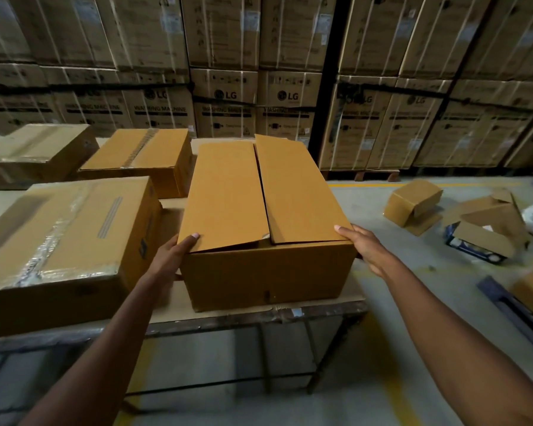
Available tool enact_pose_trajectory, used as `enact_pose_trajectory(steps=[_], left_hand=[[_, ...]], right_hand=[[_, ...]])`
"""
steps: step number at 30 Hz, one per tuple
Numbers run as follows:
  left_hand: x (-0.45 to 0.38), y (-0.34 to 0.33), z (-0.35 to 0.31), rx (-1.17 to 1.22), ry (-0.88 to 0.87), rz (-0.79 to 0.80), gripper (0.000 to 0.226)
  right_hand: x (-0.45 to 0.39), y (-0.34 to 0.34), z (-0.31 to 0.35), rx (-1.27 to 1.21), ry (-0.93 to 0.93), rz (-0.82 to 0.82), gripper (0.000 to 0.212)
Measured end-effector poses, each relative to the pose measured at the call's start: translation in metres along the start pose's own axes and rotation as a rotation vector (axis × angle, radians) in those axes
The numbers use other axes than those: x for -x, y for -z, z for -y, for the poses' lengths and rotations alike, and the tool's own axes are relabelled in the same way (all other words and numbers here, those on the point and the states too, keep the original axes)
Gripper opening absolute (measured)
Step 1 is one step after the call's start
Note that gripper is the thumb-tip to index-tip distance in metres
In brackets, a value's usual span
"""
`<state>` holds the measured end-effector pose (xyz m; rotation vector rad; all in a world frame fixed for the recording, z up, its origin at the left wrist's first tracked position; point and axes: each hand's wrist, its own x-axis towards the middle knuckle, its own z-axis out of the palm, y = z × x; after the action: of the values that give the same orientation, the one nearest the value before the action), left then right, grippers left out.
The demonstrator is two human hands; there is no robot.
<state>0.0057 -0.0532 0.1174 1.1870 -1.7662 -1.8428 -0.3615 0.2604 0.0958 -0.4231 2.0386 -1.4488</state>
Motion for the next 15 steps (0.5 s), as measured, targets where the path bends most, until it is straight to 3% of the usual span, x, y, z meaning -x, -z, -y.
enact_pose_trajectory(steps=[6,15], left_hand=[[0.021,-0.034,0.015,0.097,-0.007,-0.048,0.067],[0.046,-0.076,0.02,0.132,-0.024,-0.09,0.065]], right_hand=[[0.051,0.012,0.021,0.013,0.045,-0.005,0.09],[0.041,0.063,-0.015,0.003,0.089,0.012,0.119]])
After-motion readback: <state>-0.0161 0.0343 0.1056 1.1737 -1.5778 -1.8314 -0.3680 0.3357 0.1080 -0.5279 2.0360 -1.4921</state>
